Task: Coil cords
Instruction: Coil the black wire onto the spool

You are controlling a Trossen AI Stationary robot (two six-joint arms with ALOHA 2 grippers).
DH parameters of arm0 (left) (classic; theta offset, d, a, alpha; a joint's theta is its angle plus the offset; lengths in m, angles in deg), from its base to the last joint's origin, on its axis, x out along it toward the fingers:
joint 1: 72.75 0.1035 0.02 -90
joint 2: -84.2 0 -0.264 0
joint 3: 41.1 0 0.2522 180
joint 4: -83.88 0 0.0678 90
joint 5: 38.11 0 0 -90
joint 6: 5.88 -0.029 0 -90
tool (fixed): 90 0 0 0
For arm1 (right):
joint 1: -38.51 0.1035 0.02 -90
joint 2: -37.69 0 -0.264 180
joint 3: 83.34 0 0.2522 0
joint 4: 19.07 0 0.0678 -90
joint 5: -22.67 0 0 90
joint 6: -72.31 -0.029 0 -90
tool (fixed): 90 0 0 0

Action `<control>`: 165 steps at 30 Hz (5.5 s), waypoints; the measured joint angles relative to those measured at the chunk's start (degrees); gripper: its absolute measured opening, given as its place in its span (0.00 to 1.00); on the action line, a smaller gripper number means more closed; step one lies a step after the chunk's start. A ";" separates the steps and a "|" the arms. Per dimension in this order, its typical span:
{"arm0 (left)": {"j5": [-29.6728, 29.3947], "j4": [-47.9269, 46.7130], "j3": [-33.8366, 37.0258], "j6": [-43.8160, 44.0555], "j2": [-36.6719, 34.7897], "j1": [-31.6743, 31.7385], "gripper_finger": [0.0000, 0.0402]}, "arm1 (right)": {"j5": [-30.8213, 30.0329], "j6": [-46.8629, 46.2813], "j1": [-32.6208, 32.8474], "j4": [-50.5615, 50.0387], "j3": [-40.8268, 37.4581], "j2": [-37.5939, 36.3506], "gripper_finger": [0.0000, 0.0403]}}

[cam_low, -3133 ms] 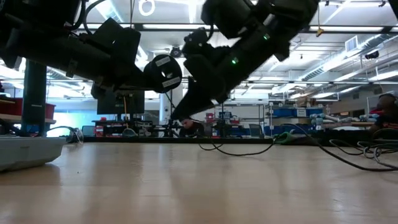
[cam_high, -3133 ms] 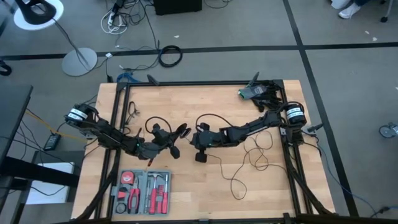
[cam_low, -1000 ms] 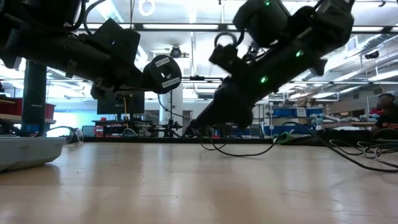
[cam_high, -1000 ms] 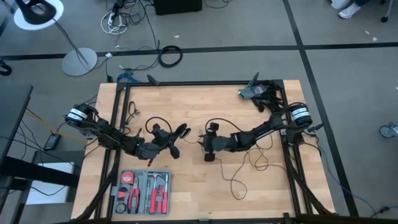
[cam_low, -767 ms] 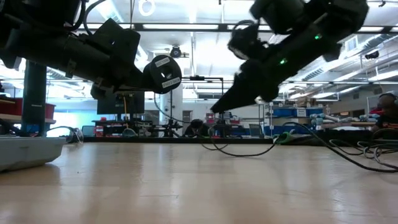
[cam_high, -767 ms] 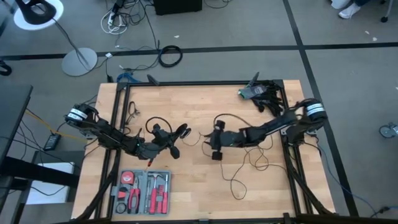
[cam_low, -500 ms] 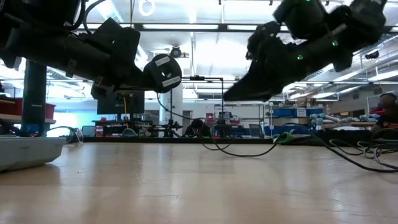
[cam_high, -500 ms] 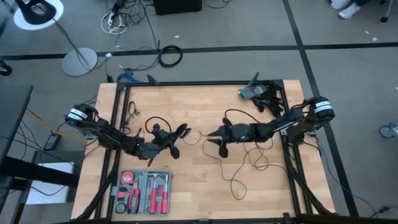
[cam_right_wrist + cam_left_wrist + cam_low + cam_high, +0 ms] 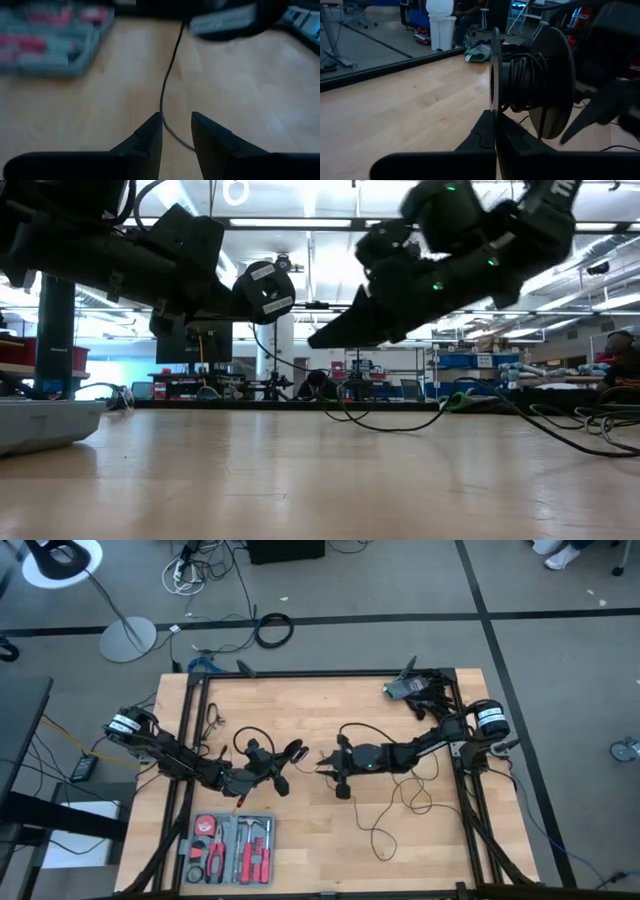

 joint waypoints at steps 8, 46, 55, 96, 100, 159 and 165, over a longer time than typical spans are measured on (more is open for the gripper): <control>-0.04 0.59 -0.01 -0.41 0.00 0.00 0.00 | -0.15 6.46 -0.22 -23.22 8.43 0.11 0.22; 0.13 0.81 -0.01 -0.28 0.00 0.00 0.00 | -10.71 31.98 -0.42 -22.77 8.94 0.13 0.12; 0.13 0.97 -0.01 -0.26 0.00 0.00 0.00 | -8.94 35.18 -0.37 -23.35 8.94 0.15 0.16; 1.22 -1.44 -0.01 -1.38 0.00 0.11 0.00 | -8.88 -15.33 -3.37 -35.55 8.90 -16.45 0.00; 1.18 -1.57 0.01 -0.33 0.00 0.20 0.00 | -7.83 -15.55 -3.37 -33.32 8.94 -19.75 0.00; -2.64 7.23 4.77 2.93 -0.07 -0.26 0.00 | -4.21 -21.57 0.22 19.29 -4.49 4.44 0.06; -2.47 7.20 4.77 2.92 -0.04 -0.26 0.00 | -4.43 -24.65 1.03 23.34 -6.61 5.90 0.07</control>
